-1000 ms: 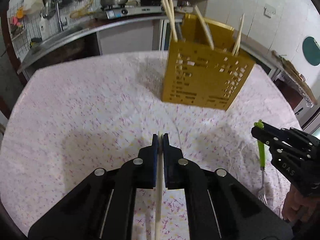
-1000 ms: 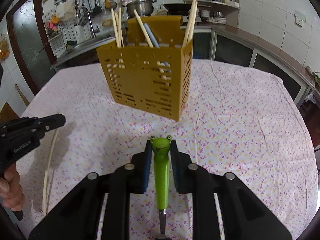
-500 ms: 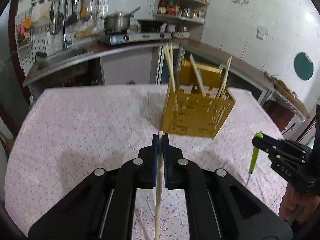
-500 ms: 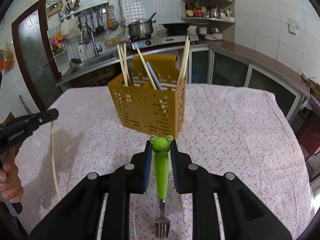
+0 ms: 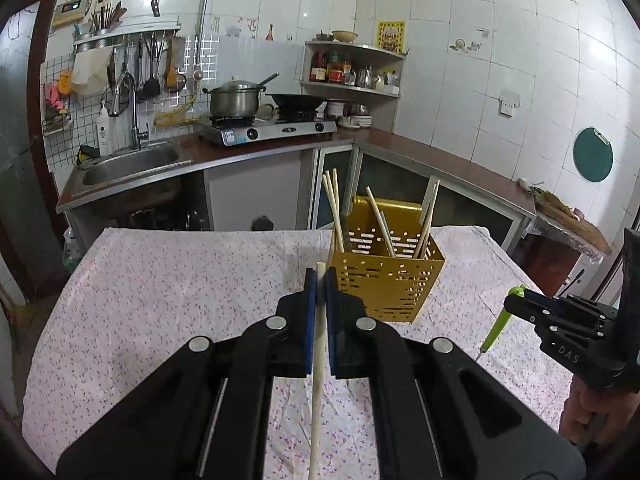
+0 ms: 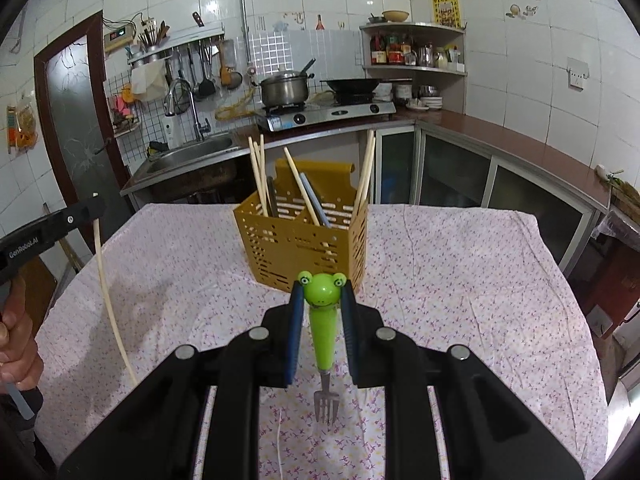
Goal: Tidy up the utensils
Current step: 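Lift the fork and chopstick and carry both above the yellow holder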
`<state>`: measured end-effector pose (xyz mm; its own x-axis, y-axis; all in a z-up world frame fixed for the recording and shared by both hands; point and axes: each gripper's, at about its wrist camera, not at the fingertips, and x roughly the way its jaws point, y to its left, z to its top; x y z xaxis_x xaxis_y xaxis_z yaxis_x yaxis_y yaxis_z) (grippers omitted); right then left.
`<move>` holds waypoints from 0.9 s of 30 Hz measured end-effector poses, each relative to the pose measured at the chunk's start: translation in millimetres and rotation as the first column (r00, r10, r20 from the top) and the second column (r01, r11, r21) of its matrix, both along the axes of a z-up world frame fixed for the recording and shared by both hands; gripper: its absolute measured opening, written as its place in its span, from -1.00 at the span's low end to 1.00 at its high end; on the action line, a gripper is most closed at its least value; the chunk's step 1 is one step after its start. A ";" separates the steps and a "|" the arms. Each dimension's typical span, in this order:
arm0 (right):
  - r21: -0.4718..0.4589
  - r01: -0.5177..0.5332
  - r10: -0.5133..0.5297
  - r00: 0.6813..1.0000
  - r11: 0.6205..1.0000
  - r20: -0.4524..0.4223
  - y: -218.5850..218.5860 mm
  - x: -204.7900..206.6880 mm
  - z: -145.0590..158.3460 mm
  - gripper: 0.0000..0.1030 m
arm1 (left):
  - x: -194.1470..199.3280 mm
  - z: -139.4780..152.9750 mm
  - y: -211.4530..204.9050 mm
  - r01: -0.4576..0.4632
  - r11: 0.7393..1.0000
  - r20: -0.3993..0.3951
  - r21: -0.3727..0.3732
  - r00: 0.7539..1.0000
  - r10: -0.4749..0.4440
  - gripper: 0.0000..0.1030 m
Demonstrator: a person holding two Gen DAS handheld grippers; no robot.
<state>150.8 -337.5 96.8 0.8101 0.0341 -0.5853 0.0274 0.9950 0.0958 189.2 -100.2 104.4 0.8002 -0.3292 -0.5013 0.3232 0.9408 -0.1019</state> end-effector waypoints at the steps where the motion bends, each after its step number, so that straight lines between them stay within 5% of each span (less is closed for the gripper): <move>1: -0.001 -0.001 0.001 1.000 1.000 0.005 -0.3 -1.4 2.0 -0.63 | -1.1 1.7 0.4 0.000 1.000 0.007 0.002 1.000 0.000 -0.94; 27: -0.026 -0.005 0.007 0.996 1.000 0.092 -1.4 -15.8 48.5 -0.63 | -5.6 34.7 6.1 0.003 1.000 0.032 0.018 0.999 -0.003 -0.94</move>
